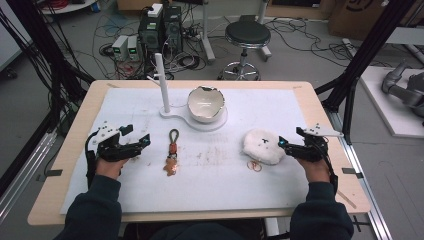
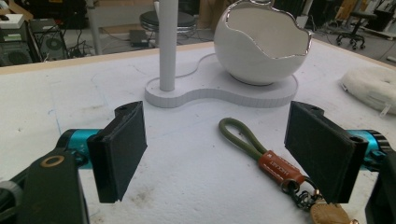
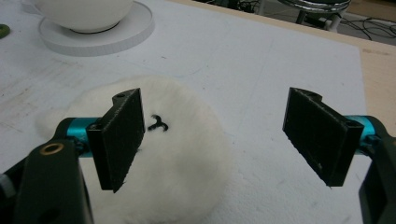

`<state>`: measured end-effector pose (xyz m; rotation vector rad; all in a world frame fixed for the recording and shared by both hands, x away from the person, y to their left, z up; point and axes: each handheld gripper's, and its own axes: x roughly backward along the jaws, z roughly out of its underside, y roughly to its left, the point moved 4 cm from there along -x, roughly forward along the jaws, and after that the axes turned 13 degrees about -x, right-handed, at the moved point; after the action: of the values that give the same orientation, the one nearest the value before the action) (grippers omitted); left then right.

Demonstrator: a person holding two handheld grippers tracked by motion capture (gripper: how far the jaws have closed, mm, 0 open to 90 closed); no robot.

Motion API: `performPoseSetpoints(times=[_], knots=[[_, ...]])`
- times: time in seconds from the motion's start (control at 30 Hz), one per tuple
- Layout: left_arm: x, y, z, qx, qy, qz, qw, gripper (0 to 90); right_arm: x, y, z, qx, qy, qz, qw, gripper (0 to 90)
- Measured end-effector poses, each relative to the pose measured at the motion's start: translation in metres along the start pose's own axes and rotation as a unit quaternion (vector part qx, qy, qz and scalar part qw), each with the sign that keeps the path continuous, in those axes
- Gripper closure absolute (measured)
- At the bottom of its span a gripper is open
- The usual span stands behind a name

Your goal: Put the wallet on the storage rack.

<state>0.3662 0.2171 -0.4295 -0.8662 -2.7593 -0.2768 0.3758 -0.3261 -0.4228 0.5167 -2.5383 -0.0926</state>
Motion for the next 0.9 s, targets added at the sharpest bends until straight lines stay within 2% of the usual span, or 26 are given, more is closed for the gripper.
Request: performPoseSetpoints(times=[0.27, 0.4, 0.53, 0.6, 0.63, 0.67, 0.7, 0.77, 0.9], knots=[[-0.012, -0.011, 0.000, -0.005, 0.016, 0.015, 0.9997, 21.2, -0.003, -0.004, 0.003, -0.007, 0.007, -0.006, 0.9999, 21.1], [-0.013, -0.013, 0.001, -0.009, 0.020, 0.020, 0.9996, 21.3, -0.012, -0.007, 0.011, -0.019, 0.039, -0.017, 0.9989, 21.1], [-0.013, -0.013, 0.001, -0.005, 0.019, 0.021, 0.9996, 21.6, -0.023, -0.004, 0.020, -0.033, 0.077, -0.032, 0.9960, 21.1], [-0.013, -0.012, 0.001, -0.006, 0.020, 0.020, 0.9996, 21.6, -0.029, -0.004, 0.025, -0.051, 0.103, -0.025, 0.9930, 21.1], [-0.013, -0.012, 0.001, -0.006, 0.020, 0.020, 0.9996, 21.6, -0.029, -0.004, 0.025, -0.051, 0.103, -0.025, 0.9930, 21.1], [-0.012, -0.012, 0.001, -0.010, 0.021, 0.020, 0.9995, 21.6, -0.035, -0.007, 0.031, -0.058, 0.133, -0.017, 0.9893, 21.1], [-0.012, -0.012, 0.001, -0.010, 0.021, 0.020, 0.9995, 21.6, -0.035, -0.007, 0.031, -0.058, 0.133, -0.017, 0.9893, 21.1], [-0.011, -0.013, 0.001, -0.009, 0.020, 0.021, 0.9996, 21.6, -0.039, -0.008, 0.036, -0.082, 0.157, -0.020, 0.9840, 21.0], [-0.010, -0.014, 0.001, -0.012, 0.020, 0.023, 0.9995, 21.7, -0.037, -0.006, 0.037, -0.072, 0.160, -0.014, 0.9844, 23.8]])
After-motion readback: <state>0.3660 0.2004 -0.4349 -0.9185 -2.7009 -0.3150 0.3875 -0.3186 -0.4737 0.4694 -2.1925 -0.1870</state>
